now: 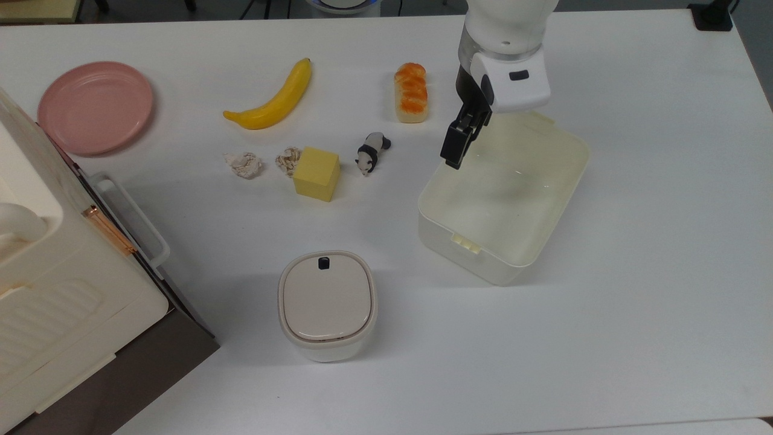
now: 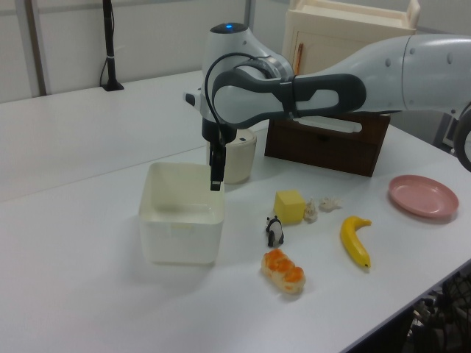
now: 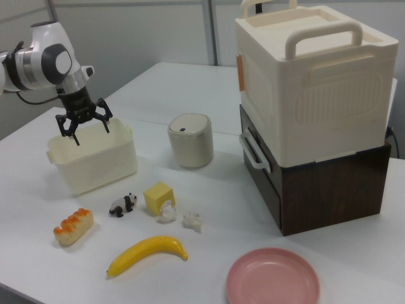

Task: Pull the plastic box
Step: 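Move the gripper over the plastic box and lower it inside the rim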

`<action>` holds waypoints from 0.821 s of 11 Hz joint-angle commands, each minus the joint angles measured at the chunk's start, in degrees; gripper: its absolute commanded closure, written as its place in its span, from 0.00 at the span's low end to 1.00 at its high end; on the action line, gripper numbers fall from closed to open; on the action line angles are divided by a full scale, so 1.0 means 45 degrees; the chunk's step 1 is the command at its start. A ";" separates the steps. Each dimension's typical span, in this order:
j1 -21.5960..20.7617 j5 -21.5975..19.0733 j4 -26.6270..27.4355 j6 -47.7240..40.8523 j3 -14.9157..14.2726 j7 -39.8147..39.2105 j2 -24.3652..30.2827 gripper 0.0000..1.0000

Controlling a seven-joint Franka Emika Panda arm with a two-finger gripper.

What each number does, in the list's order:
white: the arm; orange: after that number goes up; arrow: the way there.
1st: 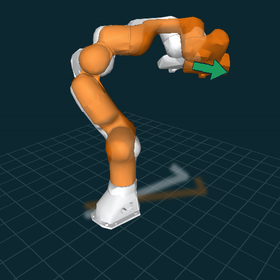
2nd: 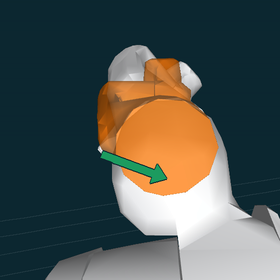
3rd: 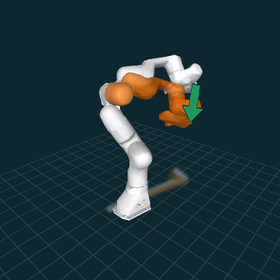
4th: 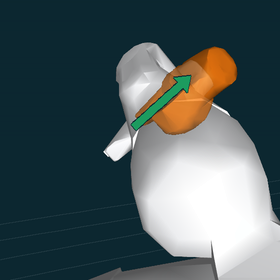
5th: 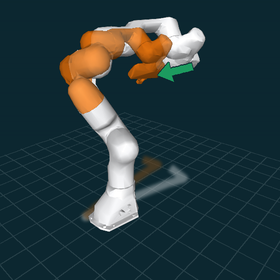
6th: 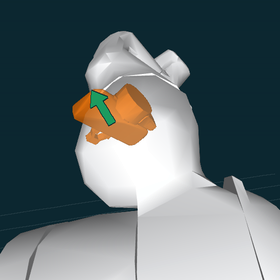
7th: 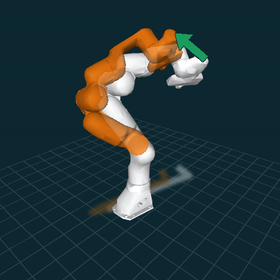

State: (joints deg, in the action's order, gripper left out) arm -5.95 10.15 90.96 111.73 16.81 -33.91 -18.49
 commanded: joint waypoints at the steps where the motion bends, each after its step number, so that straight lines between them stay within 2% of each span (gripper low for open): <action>1: -0.0085 0.0458 0.0235 0.0112 -0.0025 -0.0530 -0.0091 0.00; 4: -0.0104 0.0946 0.0333 0.0034 -0.0025 -0.0667 -0.0441 0.00; 9: -0.0104 0.1064 0.0353 -0.0005 -0.0025 -0.0667 -0.0677 0.00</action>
State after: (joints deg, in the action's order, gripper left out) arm -6.11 13.89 91.88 111.73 16.81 -35.79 -22.06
